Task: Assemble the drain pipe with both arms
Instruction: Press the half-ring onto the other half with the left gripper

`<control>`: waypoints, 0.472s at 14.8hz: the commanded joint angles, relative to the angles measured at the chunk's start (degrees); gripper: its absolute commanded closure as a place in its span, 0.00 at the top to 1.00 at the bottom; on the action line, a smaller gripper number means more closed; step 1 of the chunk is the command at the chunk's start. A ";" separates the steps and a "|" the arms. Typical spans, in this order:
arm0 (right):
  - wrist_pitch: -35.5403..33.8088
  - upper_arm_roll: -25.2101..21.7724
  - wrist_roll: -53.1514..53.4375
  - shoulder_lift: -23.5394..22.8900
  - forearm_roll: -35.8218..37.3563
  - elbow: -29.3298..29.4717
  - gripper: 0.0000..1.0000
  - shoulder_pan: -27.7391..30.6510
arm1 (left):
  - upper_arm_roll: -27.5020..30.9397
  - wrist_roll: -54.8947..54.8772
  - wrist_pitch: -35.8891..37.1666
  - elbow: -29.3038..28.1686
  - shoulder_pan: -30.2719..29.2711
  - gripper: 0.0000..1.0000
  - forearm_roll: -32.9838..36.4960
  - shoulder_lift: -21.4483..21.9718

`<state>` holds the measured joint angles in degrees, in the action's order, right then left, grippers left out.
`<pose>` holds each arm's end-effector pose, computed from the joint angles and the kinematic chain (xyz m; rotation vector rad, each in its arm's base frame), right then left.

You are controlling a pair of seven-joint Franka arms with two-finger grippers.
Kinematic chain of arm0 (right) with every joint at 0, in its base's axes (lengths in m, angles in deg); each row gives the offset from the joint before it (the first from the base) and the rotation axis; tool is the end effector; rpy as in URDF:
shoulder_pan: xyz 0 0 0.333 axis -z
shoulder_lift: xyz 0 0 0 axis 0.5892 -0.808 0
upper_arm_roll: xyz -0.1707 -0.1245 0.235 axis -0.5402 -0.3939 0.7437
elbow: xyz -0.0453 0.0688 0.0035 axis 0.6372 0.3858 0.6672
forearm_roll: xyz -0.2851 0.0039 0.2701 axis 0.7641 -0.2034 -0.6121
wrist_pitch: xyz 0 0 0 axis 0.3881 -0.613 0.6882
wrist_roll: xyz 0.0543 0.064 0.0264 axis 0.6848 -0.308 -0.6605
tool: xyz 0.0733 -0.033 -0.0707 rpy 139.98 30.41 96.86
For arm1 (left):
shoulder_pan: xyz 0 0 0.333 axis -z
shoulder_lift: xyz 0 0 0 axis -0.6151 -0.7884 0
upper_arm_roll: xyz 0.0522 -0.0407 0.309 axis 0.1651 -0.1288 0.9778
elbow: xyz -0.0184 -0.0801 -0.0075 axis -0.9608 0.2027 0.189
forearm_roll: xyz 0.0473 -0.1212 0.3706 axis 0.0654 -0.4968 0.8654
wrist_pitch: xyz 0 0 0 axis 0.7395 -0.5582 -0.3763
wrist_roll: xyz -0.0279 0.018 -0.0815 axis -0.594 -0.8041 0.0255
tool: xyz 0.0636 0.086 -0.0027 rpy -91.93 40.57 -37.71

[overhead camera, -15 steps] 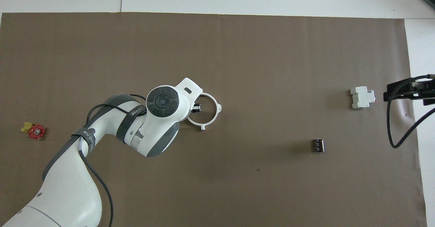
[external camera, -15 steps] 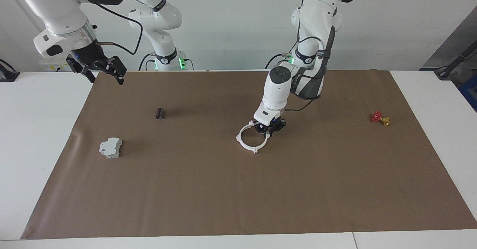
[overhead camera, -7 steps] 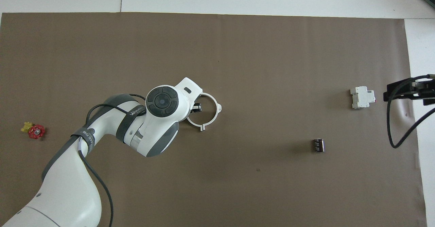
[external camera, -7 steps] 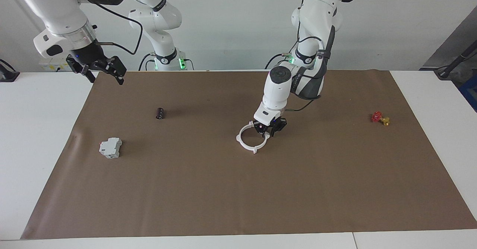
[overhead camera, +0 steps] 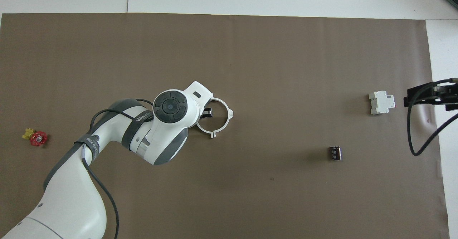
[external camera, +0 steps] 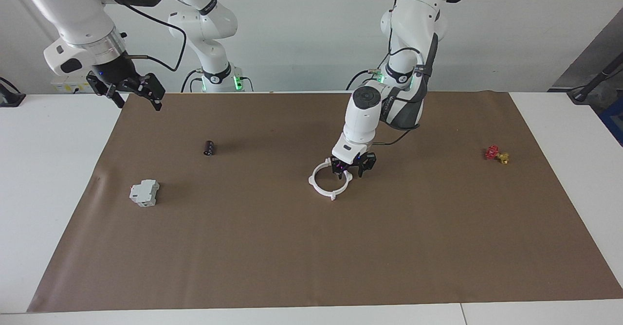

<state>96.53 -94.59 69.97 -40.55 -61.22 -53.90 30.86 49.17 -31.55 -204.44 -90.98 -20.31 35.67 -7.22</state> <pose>0.5427 -0.0310 0.6198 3.1254 -0.1917 -0.0550 0.5195 -0.3271 0.3069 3.1124 0.0438 0.1257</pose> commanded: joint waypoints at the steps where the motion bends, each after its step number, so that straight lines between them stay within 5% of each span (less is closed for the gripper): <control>1: 0.61 -0.02 0.64 1.40 -0.21 -1.60 1.00 -0.03 | 0.34 0.81 -0.86 -1.67 0.02 0.71 0.35 1.64; 7: 0.61 -0.02 0.55 1.40 -0.21 -1.60 1.00 -0.03 | 0.26 0.46 0.27 -1.23 -0.33 0.80 0.35 2.69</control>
<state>96.53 -94.59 69.97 -40.55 -61.22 -53.90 30.86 49.27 -31.55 -204.44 -90.95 -20.38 35.67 -7.11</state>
